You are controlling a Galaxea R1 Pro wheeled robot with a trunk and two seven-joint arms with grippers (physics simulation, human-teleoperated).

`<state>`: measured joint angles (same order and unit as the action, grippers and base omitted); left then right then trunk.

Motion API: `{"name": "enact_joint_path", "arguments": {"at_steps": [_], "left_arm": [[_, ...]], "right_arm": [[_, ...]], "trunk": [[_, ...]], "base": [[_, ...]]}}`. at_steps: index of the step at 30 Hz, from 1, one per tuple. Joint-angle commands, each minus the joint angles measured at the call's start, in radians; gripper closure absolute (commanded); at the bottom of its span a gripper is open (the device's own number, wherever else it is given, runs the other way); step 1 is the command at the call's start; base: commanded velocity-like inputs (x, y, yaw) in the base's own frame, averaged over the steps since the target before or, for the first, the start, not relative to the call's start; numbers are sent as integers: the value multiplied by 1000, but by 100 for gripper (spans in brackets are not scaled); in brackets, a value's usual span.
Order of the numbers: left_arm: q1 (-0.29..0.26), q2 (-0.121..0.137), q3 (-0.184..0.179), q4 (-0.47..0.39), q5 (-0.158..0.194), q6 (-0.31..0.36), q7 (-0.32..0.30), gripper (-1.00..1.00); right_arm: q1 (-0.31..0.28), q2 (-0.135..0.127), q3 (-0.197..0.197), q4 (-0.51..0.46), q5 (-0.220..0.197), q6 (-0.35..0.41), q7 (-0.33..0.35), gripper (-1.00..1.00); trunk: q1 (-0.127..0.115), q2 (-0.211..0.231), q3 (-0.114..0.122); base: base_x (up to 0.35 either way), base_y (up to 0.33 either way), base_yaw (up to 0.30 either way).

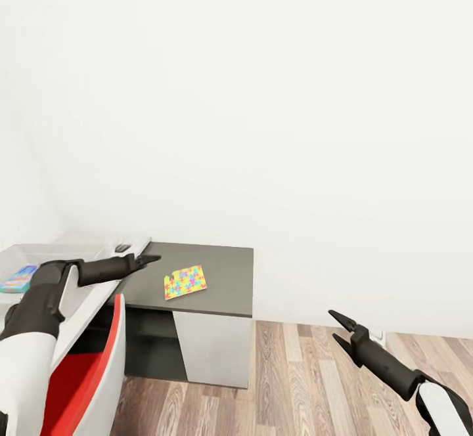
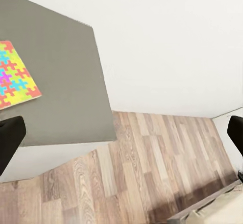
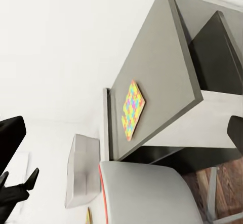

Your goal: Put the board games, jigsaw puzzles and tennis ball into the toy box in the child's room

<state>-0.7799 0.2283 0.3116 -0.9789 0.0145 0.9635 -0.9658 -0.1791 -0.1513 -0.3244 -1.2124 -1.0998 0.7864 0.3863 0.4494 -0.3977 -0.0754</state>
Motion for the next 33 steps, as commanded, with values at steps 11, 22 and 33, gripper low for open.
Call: {"name": "enact_joint_path", "arguments": {"at_steps": [11, 22, 33], "left_arm": [[-87, -42, -2, 3, -2, 16, 147, -100], [-98, -94, -2, 12, -2, 8, 372, -100], [-99, -111, -2, 10, 3, 13, 509, -100]], "right_arm": [[0, 0, -83, 23, -10, 13, 13, -100], [0, -1, -90, 21, 1, 6, 32, -100], [0, 1, -97, 28, 0, 5, 36, -100]], "trunk": [[1, -2, -6], [1, -2, -16], [1, -2, -18]], "base": [[0, 0, -3], [0, 0, -103], [0, 0, -22]]}}
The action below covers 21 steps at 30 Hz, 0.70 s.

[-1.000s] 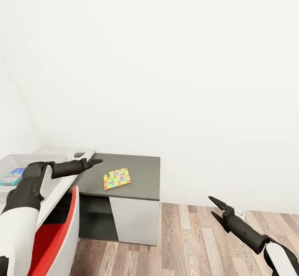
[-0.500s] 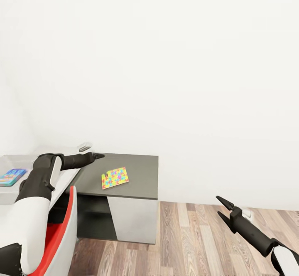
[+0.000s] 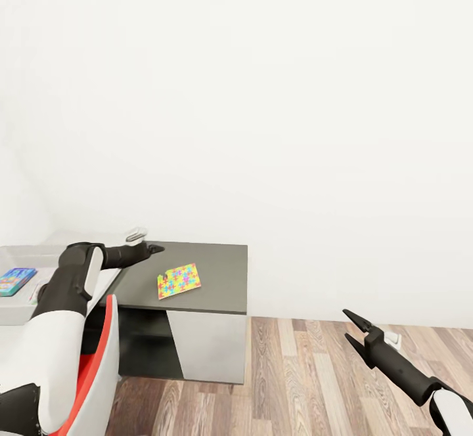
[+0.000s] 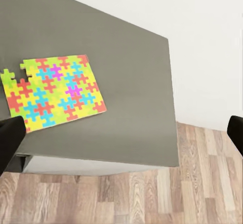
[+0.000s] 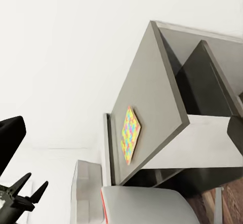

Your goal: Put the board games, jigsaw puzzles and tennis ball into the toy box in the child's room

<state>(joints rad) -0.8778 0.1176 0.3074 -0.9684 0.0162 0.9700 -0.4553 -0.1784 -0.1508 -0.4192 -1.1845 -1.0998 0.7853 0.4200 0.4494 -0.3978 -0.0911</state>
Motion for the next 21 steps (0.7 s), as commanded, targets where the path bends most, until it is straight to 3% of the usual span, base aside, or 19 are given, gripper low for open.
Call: {"name": "enact_joint_path", "arguments": {"at_steps": [1, 9, 13, 15, 21], "left_arm": [[-1, -2, 2, -2, 4, 6, 21, -100], [-1, -28, 3, 0, -1, -4, 85, -100], [-1, -65, 3, 3, 4, -58, 200, -100], [-1, -97, 4, 3, 7, -82, 285, -100], [-1, -133, 4, 3, 9, -101, 368, -100]], "right_arm": [[-1, 1, -2, 0, 1, 6, 2, -100], [-1, 8, 5, -2, 1, 5, 2, -100], [-1, 8, 4, -4, 2, 4, 1, -100], [-1, 10, 4, -4, 3, 3, 1, -100], [-1, 12, 5, -3, 3, 1, 0, -100]], "trunk": [[1, -2, -2], [1, -2, -2], [1, -2, -6], [1, -2, -8], [1, -2, -11]], "base": [[0, 0, -1], [39, 0, 0], [253, 0, 0], [239, 0, 0], [79, 0, 0]]}}
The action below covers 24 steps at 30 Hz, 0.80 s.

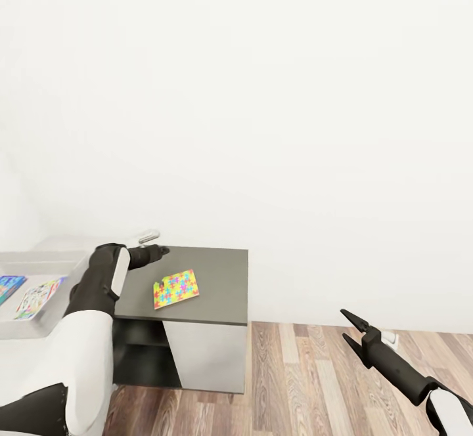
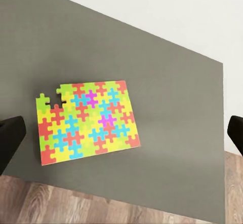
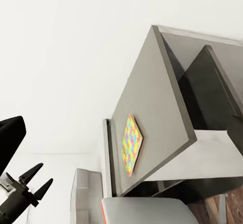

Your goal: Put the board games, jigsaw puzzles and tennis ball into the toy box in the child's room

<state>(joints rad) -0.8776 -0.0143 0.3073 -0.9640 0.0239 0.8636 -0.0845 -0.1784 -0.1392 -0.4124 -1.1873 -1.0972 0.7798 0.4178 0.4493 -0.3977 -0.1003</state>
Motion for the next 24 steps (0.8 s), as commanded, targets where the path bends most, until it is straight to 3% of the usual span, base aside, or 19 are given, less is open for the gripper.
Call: {"name": "enact_joint_path", "arguments": {"at_steps": [1, 13, 24], "left_arm": [[-1, -4, 4, -1, 2, 4, 2, -100], [-1, -8, 4, 25, -2, 0, 12, -100], [-1, -9, 4, 32, -9, 0, 12, -100]], "right_arm": [[-1, 0, -2, 0, 0, 6, 3, -100], [-1, 1, 0, 1, 2, 2, -3, -100], [-1, 1, 2, 1, 2, 1, -5, -100]], "trunk": [[1, -2, -2], [1, -2, -8], [1, -2, -21]], "base": [[18, 0, 0], [12, 0, 4], [154, 0, 41]]}}
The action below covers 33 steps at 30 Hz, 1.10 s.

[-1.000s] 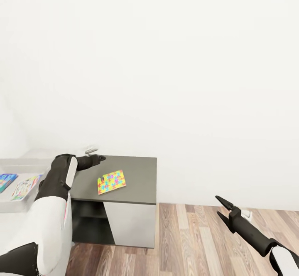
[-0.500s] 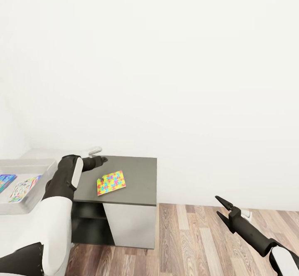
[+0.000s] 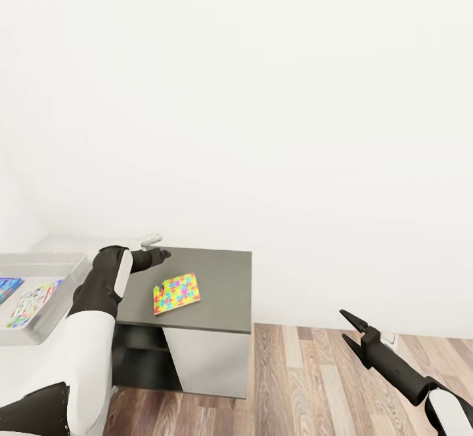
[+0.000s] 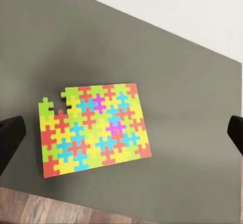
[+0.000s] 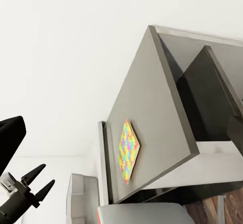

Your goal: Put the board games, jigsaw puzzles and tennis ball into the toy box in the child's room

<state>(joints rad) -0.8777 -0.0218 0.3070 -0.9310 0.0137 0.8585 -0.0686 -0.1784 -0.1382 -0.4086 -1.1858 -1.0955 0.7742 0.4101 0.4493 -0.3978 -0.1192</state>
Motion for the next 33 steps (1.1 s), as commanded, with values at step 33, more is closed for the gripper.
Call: {"name": "enact_joint_path", "arguments": {"at_steps": [33], "left_arm": [[-1, -1, 10, 102, 10, 10, 115, -100]], "right_arm": [[-1, 0, 0, -4, 0, 7, 4, -100]], "trunk": [[1, -2, -3]], "base": [[149, 0, 1]]}}
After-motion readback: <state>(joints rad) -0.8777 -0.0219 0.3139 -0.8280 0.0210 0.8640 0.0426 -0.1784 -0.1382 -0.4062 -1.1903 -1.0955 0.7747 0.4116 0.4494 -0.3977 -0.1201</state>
